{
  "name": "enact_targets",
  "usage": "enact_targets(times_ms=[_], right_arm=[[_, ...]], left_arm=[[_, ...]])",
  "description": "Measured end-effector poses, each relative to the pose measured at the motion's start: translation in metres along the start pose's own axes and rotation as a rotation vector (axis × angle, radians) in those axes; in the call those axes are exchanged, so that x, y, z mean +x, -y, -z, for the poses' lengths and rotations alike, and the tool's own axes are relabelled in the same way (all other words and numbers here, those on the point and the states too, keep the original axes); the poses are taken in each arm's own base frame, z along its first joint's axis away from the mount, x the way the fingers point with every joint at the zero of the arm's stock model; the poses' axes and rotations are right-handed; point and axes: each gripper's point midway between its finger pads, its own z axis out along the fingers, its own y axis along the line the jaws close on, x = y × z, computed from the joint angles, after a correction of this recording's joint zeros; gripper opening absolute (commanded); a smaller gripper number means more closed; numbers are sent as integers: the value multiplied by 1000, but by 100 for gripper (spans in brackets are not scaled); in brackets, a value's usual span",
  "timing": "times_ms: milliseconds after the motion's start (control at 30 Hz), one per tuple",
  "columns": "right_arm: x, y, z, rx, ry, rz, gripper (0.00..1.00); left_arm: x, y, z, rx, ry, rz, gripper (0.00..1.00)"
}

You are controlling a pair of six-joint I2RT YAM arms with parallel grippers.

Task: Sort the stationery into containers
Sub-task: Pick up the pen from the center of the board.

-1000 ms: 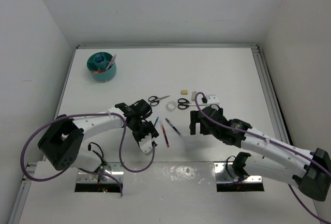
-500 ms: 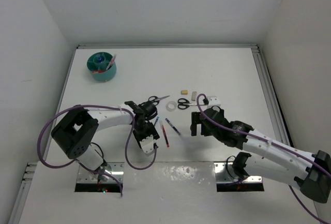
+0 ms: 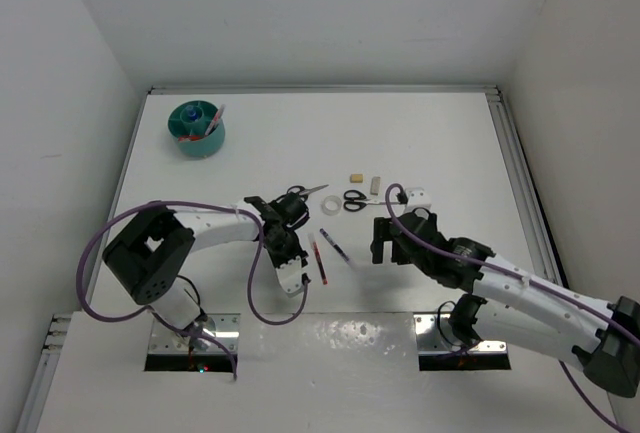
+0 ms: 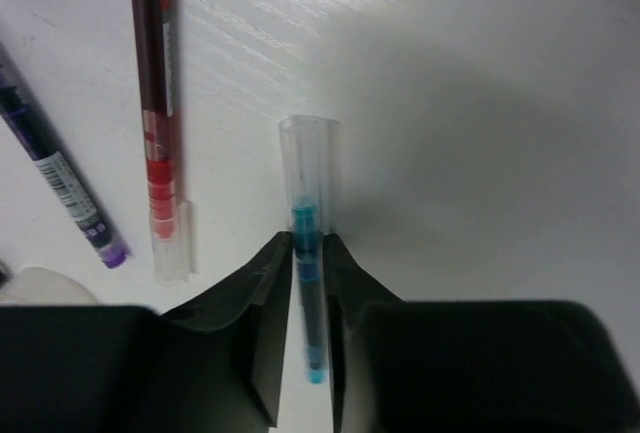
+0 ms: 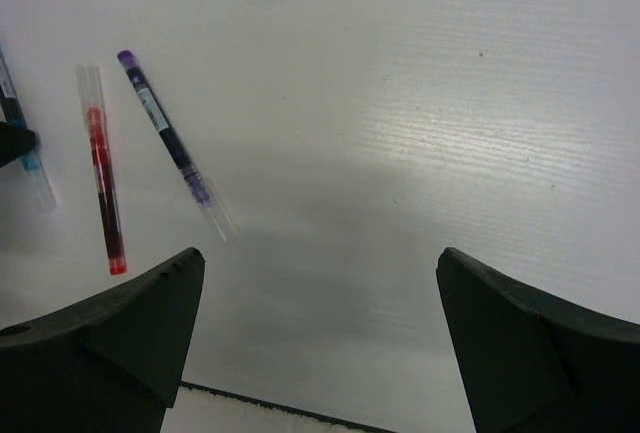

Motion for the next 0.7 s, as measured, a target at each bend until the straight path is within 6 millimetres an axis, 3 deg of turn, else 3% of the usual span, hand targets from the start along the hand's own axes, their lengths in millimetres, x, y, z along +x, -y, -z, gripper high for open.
enact_targets(times_ms=[233, 500, 600, 700], right_arm=[[-4, 0, 2, -2, 19, -8, 96], [-9, 5, 4, 10, 52, -17, 96], [-7, 8, 2, 21, 57, -17, 96], [-3, 9, -1, 30, 50, -10, 96]], left_arm=[[0, -11, -4, -59, -38, -62, 0], [-12, -18, -2, -86, 53, -27, 0], [-15, -31, 12, -153, 136, 83, 0], [-7, -42, 39, -270, 186, 227, 0]])
